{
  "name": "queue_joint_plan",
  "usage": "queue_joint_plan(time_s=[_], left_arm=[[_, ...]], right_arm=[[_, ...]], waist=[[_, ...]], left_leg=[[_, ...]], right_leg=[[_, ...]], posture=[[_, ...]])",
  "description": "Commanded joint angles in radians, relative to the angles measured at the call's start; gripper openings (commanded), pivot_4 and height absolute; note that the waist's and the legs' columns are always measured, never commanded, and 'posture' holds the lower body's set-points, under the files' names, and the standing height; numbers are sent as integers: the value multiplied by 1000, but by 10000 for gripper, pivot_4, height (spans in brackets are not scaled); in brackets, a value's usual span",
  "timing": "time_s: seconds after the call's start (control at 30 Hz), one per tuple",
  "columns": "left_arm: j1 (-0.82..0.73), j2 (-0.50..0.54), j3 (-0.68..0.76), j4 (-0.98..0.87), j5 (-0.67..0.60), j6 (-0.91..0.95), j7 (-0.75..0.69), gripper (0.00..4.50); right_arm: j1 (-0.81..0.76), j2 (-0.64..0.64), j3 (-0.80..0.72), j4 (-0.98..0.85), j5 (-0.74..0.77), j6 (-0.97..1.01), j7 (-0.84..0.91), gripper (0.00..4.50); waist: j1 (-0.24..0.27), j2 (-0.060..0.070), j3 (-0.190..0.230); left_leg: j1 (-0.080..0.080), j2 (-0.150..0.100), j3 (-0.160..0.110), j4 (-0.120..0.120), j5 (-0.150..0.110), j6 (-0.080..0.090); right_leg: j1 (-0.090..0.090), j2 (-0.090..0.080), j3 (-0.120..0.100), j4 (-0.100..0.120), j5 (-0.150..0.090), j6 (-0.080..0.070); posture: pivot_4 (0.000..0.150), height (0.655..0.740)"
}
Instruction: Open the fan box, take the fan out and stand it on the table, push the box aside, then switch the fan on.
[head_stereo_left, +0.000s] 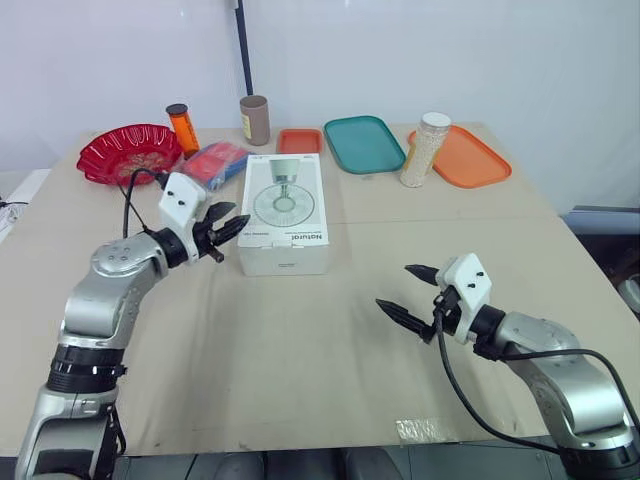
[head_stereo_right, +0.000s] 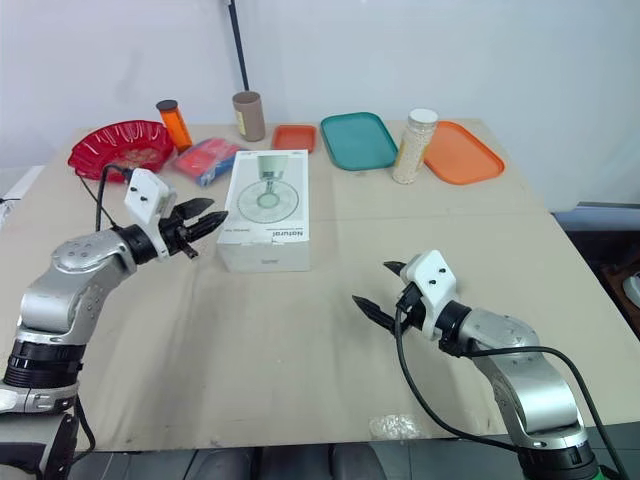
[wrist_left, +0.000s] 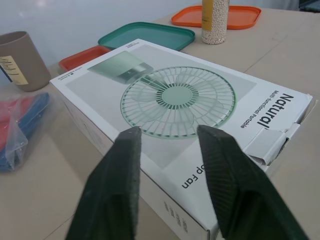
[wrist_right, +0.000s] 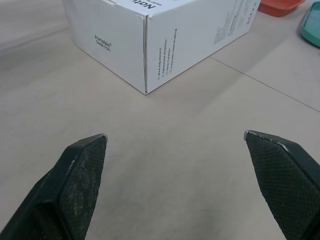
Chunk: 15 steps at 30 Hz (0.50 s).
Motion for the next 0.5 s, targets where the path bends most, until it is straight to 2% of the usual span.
queue_joint_plan(time_s=[0.03, 0.07, 0.27, 0.5], left_arm=[[-33, -9, -17, 18, 41, -37, 4, 2483], [-38, -13, -23, 26, 49, -42, 4, 125], [-88, -20, -59, 104, 125, -67, 18, 125], [-130, -41, -68, 155, 117, -47, -28, 125]], right_arm=[[-16, 5, -6, -21, -3, -19, -8, 45000], [-16, 6, -5, -22, -3, -19, -9, 45000], [-24, 18, 6, -20, -9, -20, -14, 45000], [-28, 29, 16, -25, -11, -15, -19, 45000]], waist=[[1, 0, 0], [1, 0, 0], [1, 0, 0], [1, 0, 0]], left_leg=[[0, 0, 0, 0, 0, 0], [0, 0, 0, 1, 0, 0], [0, 0, 0, 1, 0, 0], [-1, 0, 0, 1, 0, 0]], right_leg=[[0, 0, 0, 0, 0, 0], [0, 0, 0, 0, 0, 0], [0, 0, 0, 0, 0, 0], [0, 0, 0, 0, 0, 0]], posture=[[1500, 7400], [1500, 7400], [1500, 7400], [1500, 7400]])
